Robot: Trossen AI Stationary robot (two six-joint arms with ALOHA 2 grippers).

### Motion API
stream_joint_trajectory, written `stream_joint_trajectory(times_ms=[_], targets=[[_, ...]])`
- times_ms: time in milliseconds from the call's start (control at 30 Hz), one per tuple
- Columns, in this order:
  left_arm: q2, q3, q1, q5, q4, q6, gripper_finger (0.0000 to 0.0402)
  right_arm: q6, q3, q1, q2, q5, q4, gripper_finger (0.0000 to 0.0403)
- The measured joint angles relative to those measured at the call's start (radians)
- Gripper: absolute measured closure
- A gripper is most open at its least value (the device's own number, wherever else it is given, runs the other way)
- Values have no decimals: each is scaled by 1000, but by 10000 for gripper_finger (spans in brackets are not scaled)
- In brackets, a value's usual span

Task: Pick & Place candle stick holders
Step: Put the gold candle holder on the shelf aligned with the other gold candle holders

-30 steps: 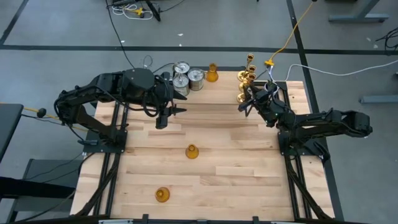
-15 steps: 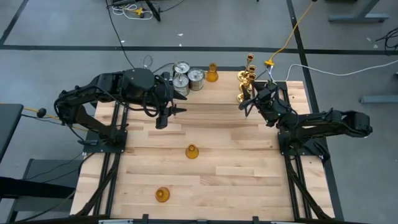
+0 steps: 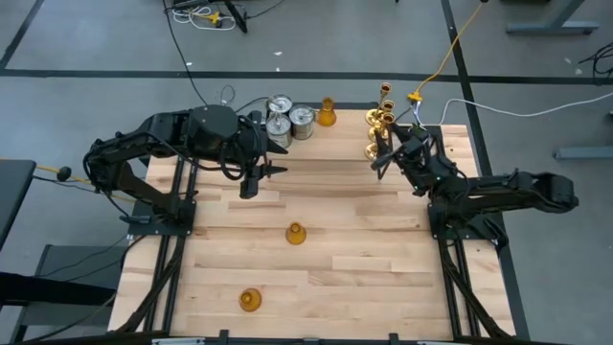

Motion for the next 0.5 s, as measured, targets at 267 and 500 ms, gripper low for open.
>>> stream_joint_trajectory(times_ms=[267,500], targets=[[0,0,0,0,0,0,209,-8,0,57,-54,36,-42,140],[0,0,0,0,0,0,209,-7,0,132,-68,72,-93,140]])
